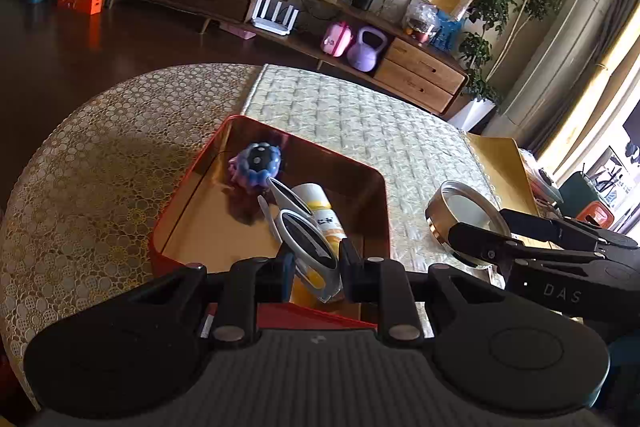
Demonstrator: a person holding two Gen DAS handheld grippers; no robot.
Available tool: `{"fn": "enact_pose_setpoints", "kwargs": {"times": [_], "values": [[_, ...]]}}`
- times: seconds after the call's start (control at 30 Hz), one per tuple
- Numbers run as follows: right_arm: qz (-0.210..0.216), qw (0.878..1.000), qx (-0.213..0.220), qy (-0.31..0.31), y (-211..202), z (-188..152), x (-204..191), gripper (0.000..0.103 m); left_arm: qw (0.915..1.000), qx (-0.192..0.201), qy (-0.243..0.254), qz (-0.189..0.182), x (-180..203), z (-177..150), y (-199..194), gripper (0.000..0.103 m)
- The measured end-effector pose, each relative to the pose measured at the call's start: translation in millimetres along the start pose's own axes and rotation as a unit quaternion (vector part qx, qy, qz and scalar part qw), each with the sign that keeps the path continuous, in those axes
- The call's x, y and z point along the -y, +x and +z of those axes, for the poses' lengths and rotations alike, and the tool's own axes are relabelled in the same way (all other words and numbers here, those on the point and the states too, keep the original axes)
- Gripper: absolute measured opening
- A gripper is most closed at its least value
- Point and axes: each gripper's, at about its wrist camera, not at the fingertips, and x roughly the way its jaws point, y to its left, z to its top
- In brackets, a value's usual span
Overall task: Organize rigid objects
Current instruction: 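Carry the sunglasses and silver lid over the red tin box with both tools, then release the sunglasses into the box with the left tool while the right tool drops the lid in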
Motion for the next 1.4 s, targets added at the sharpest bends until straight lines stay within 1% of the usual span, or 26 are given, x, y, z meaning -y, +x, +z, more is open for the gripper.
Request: {"fn": "enact_pose_setpoints", "kwargs": {"times": [0.3, 0.5, 0.67, 0.8, 0.97, 1.07, 1.27, 1.4], "values": [[0.006, 1.000, -0.022, -0.019, 50, 14, -23, 0.074, 0.9994, -0.002, -0.027, 0.021, -27, 3, 22, 0.022], [0.015, 0.999, -0.033, -0.030, 78, 25, -36, 0.074, 0.9990, -0.002, -0.033, 0.031, -35, 3, 34, 0.022], [0.019, 0.998, -0.045, -0.030, 96, 28, -39, 0.074, 0.9987, 0.002, -0.032, 0.038, -39, 1, 42, 0.023], [0.024, 0.998, -0.043, -0.039, 101, 29, -40, 0.075, 0.9986, 0.002, -0.027, 0.044, -41, 3, 48, 0.023], [0.029, 0.998, -0.040, -0.036, 102, 29, -42, 0.075, 0.9983, -0.006, -0.034, 0.048, -46, 5, 58, 0.023], [0.036, 0.998, -0.038, -0.025, 99, 26, -38, 0.075, 0.9982, -0.008, -0.029, 0.052, -45, 6, 61, 0.023], [0.031, 0.999, -0.032, -0.023, 93, 21, -35, 0.075, 0.9975, -0.018, -0.018, 0.066, -39, 8, 66, 0.023], [0.032, 0.999, -0.027, -0.015, 88, 17, -30, 0.075, 0.9964, -0.031, -0.010, 0.078, -35, 10, 69, 0.023]]}}
